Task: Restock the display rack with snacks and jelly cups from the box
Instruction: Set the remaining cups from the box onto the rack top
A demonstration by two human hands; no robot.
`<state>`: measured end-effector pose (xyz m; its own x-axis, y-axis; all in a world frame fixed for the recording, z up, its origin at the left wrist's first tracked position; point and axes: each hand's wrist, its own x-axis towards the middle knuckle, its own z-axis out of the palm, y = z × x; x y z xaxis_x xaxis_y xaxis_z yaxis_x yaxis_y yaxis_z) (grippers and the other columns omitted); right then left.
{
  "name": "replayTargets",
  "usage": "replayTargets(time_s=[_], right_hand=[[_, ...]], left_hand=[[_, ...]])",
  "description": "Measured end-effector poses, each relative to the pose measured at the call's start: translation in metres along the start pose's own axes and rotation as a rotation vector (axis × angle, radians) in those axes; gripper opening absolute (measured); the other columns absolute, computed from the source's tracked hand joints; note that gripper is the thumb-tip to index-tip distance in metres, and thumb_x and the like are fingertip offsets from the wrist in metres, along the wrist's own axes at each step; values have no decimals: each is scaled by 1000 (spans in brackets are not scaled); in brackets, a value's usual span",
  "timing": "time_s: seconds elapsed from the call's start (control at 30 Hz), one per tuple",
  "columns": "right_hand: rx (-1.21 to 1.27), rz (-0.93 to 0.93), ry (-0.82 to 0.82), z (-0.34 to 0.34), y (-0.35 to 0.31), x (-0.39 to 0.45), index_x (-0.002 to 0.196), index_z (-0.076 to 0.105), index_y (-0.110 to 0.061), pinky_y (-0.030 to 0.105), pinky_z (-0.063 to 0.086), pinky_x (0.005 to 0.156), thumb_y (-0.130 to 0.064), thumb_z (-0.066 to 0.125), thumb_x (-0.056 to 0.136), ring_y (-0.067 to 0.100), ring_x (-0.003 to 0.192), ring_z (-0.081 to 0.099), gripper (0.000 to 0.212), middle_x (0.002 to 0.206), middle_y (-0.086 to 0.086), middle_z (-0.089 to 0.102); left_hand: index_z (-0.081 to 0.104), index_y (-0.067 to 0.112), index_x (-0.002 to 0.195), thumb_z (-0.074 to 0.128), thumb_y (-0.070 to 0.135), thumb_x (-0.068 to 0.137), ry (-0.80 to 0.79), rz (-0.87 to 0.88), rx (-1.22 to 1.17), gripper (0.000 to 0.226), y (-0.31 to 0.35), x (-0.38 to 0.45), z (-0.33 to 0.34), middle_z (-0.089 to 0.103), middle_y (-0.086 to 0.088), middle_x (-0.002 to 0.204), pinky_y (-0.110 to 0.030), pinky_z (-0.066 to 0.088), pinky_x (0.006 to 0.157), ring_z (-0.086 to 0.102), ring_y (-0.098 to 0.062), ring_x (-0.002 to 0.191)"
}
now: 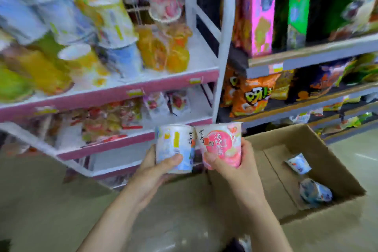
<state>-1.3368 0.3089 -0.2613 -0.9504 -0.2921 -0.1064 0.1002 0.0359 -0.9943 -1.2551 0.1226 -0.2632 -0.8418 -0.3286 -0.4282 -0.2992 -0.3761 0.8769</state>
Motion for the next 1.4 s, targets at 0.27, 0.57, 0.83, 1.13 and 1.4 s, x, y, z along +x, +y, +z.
replayTargets(time_s=[0.27,0.57,0.83,1.13,1.4], right_hand=[[-72,-335,-89,92,-155,-17,115,51,-45,29,53,89,-51,86,53,5,110,61,72,121,-10,59],[-182,-486,-266,178,-205,35,125,51,-41,36,55,89,-43,92,61,5,115,56,76,125,-17,54],[-487,-624,-391,256,-224,130,141,45,-28,17,34,89,-45,87,68,3,115,39,86,127,-11,47],[-720,-784,-278,344,-214,175,142,46,-19,39,51,83,-59,72,78,27,119,54,80,139,7,47],[-834,-761,-257,365,-200,178,130,57,-25,44,54,85,-56,69,83,33,127,48,57,146,14,41]], left_hand=[[58,29,116,87,48,39,256,381,227,85,154,-103,-102,71,5,110,-24,54,81,68,-3,94],[52,38,108,92,34,64,563,503,406,59,225,-105,-170,59,12,113,-35,55,82,61,-7,100],[49,30,114,90,35,68,881,635,437,62,268,-41,-200,53,21,110,-26,48,74,53,4,99],[51,28,124,83,44,75,876,648,734,61,313,35,-235,45,20,115,-19,38,76,43,-3,105],[66,17,117,74,36,86,714,825,924,37,300,75,-271,35,-3,144,-11,25,103,23,5,123]])
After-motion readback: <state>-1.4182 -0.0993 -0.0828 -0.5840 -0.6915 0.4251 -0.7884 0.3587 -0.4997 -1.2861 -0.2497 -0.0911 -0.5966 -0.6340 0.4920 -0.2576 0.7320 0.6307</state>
